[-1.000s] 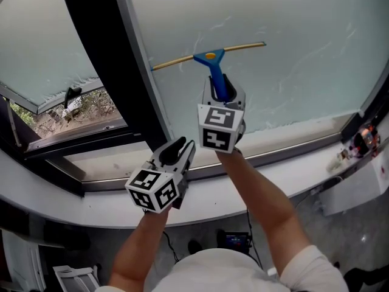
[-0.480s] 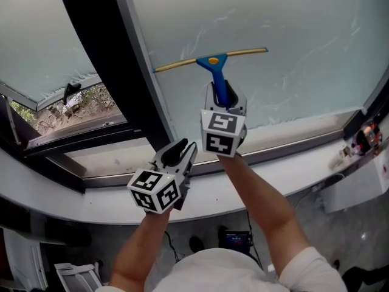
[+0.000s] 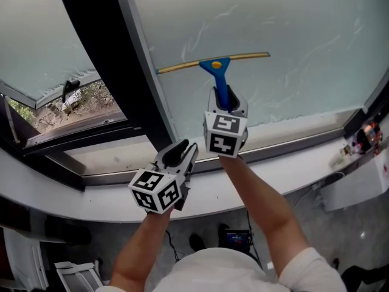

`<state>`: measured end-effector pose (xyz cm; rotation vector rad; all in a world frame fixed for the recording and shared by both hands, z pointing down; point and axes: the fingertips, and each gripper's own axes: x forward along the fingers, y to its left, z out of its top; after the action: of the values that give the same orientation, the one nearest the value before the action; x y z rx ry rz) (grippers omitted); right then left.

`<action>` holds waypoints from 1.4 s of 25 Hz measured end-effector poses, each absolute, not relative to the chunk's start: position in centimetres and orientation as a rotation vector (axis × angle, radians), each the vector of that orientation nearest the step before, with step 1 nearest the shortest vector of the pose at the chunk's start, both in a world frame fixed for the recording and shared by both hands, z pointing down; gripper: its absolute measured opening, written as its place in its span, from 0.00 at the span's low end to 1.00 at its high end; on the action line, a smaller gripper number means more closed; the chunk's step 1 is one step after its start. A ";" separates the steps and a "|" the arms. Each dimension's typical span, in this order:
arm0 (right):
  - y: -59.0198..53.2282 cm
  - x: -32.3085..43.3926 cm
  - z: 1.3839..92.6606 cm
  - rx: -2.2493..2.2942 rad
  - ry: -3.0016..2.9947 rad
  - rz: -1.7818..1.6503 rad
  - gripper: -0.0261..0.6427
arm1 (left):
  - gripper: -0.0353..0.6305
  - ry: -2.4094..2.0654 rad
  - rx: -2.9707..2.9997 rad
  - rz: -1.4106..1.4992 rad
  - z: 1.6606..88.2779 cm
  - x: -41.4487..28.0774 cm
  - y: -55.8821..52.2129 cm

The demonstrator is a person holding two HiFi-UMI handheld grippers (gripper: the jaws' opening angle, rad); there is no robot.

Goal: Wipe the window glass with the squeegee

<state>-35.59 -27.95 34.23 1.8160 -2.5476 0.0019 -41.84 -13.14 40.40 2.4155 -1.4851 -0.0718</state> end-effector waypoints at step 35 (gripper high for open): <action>-27.9 -35.4 43.7 1.707 -2.434 0.136 0.27 | 0.25 -1.446 2.325 -0.041 45.4 -41.8 -13.1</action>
<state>-35.39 -27.90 43.69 1.7070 -2.4343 0.1357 -41.82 -13.08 45.35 2.3247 -1.4463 -0.0413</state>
